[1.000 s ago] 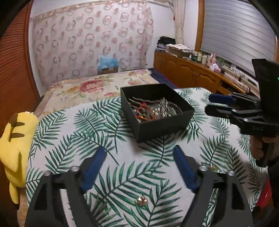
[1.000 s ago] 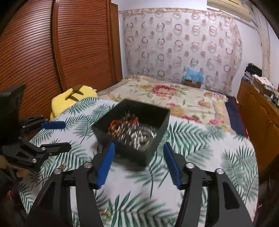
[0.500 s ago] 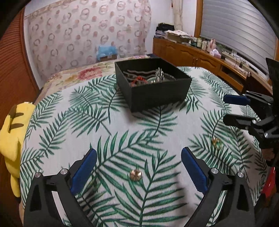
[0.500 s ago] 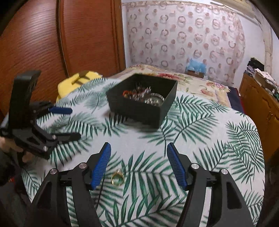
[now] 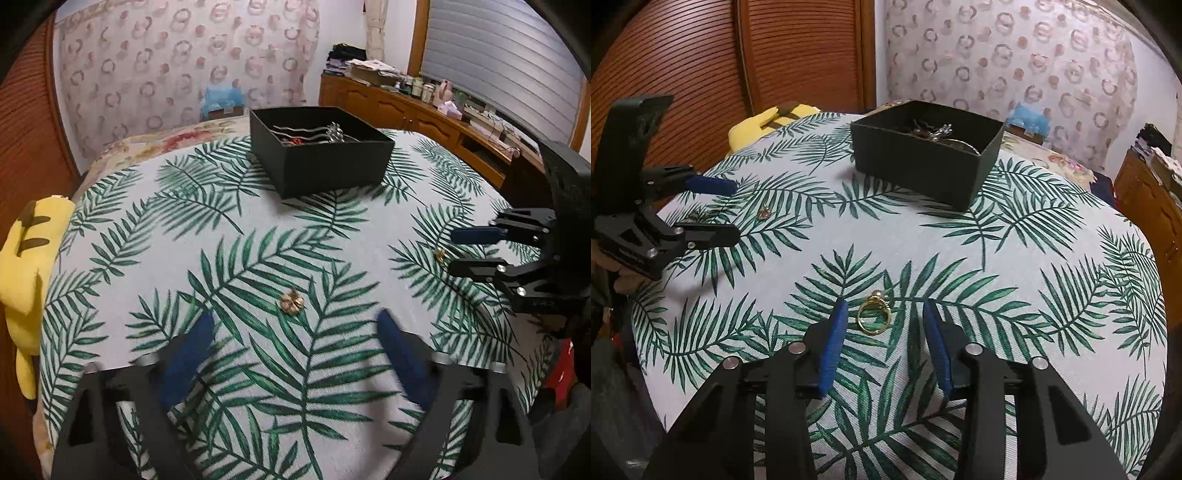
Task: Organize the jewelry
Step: 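Grasp the gold ring with the right tool while the left tool approaches the gold stud, then grasp the gold stud with the left tool and carry both items into the box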
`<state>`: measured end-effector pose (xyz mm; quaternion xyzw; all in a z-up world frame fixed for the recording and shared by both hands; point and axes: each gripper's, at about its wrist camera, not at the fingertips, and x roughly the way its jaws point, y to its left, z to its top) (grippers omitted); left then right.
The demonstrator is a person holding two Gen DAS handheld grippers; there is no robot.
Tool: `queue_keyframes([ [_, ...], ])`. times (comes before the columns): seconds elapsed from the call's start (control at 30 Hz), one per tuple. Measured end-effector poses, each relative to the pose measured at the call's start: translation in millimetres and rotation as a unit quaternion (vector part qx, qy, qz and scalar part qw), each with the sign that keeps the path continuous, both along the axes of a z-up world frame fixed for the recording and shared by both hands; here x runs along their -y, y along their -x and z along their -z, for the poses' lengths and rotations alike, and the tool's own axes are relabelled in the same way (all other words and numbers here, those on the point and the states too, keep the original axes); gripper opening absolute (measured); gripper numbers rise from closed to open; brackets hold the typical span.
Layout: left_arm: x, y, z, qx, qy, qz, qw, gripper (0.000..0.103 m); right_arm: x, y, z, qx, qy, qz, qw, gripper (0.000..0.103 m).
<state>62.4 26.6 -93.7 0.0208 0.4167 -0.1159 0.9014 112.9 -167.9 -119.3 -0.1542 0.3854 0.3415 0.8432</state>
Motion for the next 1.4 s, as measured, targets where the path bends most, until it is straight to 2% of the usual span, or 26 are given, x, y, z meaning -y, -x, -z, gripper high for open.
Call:
queue_keyframes([
  [0.13,4.4,-1.6,3.0,-0.005,0.000,0.008,1.0000,0.057,-8.8,-0.1,3.2,0.007,0.020,-0.007,1.000,0.039],
  [0.2,6.3,-3.8,3.9,-0.006,-0.001,0.012,0.9999,0.049,-9.7,-0.1,2.8,0.007,0.019,-0.011,1.000,0.032],
  [0.23,7.6,-4.7,4.7,-0.007,-0.002,0.013,0.9999,0.044,-9.7,-0.1,2.5,0.007,0.020,-0.012,1.000,0.024],
  [0.27,8.4,-5.6,5.5,-0.008,-0.003,0.014,0.9999,0.043,-9.8,0.3,2.1,0.008,0.021,-0.014,1.000,0.022],
  [0.4,10.6,-8.7,7.6,-0.006,-0.010,0.011,0.9999,0.040,-8.5,0.6,1.8,0.009,0.019,-0.016,1.000,0.022],
  [0.6,6.3,-10.7,7.5,-0.002,-0.016,0.004,0.9999,0.023,-2.9,2.5,-4.6,0.016,0.003,-0.009,1.000,0.022],
  [0.63,5.5,-11.1,7.7,0.000,-0.019,-0.001,0.9998,0.014,-2.3,3.1,-5.7,0.016,0.001,-0.009,1.000,0.022],
  [0.93,2.7,-10.7,1.1,0.015,-0.010,-0.010,0.9998,0.011,-3.6,5.0,-12.6,0.024,-0.006,-0.014,1.000,0.022],
  [1.0,2.4,-11.6,-1.5,0.020,-0.008,-0.012,0.9997,0.001,-4.2,3.1,-14.4,0.025,-0.006,-0.013,1.000,0.022],
  [1.03,2.0,-12.2,-2.9,0.021,-0.006,-0.012,0.9997,0.001,-4.9,2.2,-15.6,0.026,-0.006,-0.013,1.000,0.022],
  [1.33,-4.6,-11.9,-7.9,0.026,0.003,-0.022,0.9994,0.001,-4.6,-5.0,-22.1,0.032,-0.011,-0.012,0.999,0.022],
  [1.4,-5.1,-9.8,-7.4,0.024,0.006,-0.024,0.9994,0.010,-5.1,-4.2,-20.4,0.030,-0.011,-0.012,0.999,0.022],
])
